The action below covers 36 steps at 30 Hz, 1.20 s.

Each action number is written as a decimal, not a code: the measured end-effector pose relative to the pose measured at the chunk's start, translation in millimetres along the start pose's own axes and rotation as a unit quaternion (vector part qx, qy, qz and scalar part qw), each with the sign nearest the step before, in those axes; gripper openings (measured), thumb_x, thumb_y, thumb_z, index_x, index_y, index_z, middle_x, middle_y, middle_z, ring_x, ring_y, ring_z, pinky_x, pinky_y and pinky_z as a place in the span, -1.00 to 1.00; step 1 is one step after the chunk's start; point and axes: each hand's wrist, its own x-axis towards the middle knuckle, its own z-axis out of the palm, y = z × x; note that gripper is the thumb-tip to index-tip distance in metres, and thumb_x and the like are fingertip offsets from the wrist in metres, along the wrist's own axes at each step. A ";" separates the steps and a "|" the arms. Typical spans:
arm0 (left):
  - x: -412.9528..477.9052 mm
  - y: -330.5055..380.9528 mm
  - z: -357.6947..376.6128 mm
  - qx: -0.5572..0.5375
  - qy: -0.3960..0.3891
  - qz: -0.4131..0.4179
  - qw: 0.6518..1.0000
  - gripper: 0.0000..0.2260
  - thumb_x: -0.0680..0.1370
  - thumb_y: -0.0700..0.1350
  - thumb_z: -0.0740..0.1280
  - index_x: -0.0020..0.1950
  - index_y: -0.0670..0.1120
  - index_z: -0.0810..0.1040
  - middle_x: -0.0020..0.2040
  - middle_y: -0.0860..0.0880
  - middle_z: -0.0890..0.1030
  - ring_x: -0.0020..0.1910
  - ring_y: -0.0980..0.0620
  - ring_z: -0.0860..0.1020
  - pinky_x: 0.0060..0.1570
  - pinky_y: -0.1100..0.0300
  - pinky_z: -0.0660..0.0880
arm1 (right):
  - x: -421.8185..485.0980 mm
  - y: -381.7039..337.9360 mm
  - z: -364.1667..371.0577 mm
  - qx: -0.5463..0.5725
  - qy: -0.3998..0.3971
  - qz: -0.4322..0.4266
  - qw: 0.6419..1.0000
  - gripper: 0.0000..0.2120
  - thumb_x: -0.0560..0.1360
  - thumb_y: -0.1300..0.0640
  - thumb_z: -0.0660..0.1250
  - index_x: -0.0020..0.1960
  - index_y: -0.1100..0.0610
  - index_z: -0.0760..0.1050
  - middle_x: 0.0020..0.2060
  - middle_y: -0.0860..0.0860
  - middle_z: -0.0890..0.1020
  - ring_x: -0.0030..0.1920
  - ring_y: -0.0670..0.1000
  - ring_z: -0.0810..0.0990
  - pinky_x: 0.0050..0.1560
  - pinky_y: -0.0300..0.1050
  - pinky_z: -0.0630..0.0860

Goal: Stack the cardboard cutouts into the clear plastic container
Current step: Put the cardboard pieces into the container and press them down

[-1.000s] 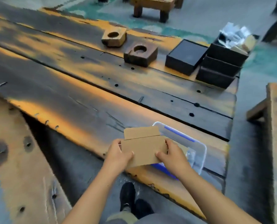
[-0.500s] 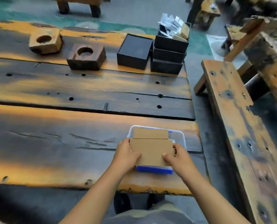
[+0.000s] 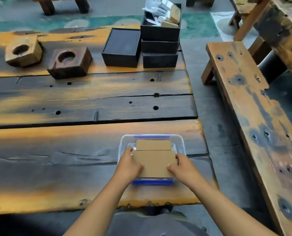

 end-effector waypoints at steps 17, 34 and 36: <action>26.8 -19.4 5.1 0.122 -0.033 -0.032 0.991 -0.74 0.47 -0.10 0.36 0.14 -0.09 0.49 0.07 -0.03 0.62 0.03 -0.03 0.59 0.06 0.08 0.54 | 18.7 4.9 15.0 -0.118 -0.001 0.063 0.991 -0.75 0.45 0.05 0.34 0.07 0.15 0.48 0.01 0.08 0.62 0.01 0.10 0.59 0.02 -0.03 0.55; 54.4 1.9 -13.3 0.144 -0.156 -0.045 0.976 -0.56 0.47 -0.05 0.39 0.32 -0.10 0.42 0.21 -0.10 0.57 0.10 -0.06 0.60 0.13 0.02 0.56 | 37.8 -16.0 5.1 -0.148 -0.042 0.094 0.984 -0.71 0.42 -0.03 0.28 0.07 0.06 0.37 -0.02 0.02 0.57 0.00 0.06 0.56 -0.16 -0.10 0.43; 60.0 6.8 -14.4 0.166 -0.186 -0.045 0.967 -0.61 0.46 0.00 0.42 0.24 -0.08 0.48 0.17 -0.06 0.60 0.09 -0.03 0.60 0.12 0.07 0.56 | 41.0 -19.9 3.0 -0.124 -0.048 0.093 0.987 -0.67 0.40 -0.06 0.31 0.10 0.04 0.40 0.03 0.01 0.60 0.02 0.04 0.58 -0.09 -0.09 0.51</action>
